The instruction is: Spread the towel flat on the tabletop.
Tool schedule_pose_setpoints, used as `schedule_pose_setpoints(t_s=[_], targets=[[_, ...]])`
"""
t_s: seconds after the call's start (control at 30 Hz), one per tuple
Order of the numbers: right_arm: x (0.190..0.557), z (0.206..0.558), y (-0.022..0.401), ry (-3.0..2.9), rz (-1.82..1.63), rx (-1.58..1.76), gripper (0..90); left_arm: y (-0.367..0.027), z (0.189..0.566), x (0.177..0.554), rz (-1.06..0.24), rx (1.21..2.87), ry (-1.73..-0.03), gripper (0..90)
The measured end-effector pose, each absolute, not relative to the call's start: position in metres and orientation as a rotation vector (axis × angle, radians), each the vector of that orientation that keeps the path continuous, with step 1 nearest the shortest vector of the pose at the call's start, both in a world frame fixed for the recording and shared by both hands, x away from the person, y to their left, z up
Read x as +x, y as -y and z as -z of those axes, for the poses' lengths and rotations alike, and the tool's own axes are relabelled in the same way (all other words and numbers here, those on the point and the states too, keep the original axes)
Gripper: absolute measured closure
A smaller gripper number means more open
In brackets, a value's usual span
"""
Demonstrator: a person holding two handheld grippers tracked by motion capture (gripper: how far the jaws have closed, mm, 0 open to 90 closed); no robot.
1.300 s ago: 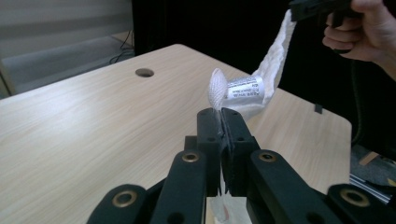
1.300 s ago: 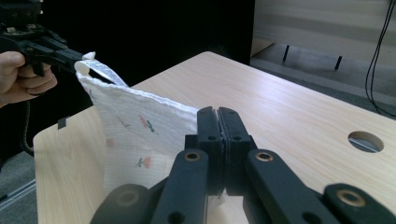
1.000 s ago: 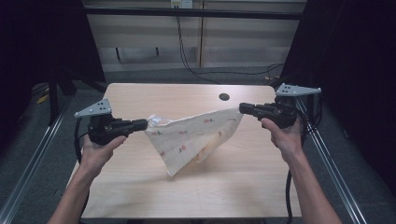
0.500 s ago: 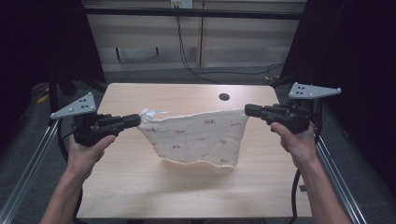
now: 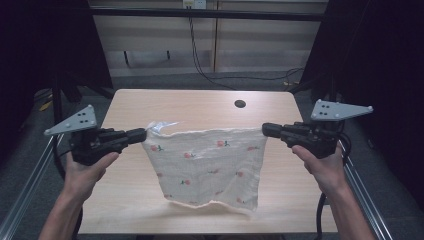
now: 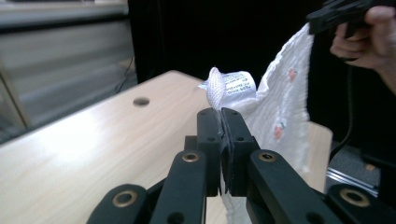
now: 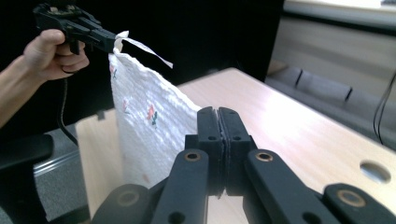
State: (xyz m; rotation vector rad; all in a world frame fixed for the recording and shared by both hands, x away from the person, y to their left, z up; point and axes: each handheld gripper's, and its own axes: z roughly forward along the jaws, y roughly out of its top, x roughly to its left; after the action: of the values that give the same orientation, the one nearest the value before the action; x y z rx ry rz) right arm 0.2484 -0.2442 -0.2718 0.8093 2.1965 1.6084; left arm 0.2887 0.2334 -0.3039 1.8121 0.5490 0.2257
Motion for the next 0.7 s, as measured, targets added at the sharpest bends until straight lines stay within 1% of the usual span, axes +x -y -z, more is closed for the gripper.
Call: schedule_pose_setpoints(t_s=[0.03,0.07,0.13,0.37,0.47,0.7], targets=[[0.255,0.286,0.245,-2.215,-1.593,0.844,89.1,-0.23,0.311,0.294,-0.205,1.82,-0.566,87.5],[0.255,0.286,0.245,-2.215,-1.593,0.844,89.1,-0.227,0.318,0.3,-0.196,1.826,-0.586,87.5],[0.262,0.299,0.246,-2.225,-1.57,0.881,89.1,-0.223,0.328,0.311,-0.169,1.83,-0.611,87.5],[0.296,0.343,0.259,-2.225,-1.539,1.006,89.0,-0.209,0.349,0.341,-0.157,1.843,-0.673,87.5],[0.302,0.35,0.261,-2.229,-1.534,1.025,89.0,-0.207,0.357,0.348,-0.151,1.865,-0.699,87.4],[0.32,0.368,0.261,-2.236,-1.514,1.061,89.0,-0.207,0.372,0.353,-0.15,1.9,-0.716,87.4]])
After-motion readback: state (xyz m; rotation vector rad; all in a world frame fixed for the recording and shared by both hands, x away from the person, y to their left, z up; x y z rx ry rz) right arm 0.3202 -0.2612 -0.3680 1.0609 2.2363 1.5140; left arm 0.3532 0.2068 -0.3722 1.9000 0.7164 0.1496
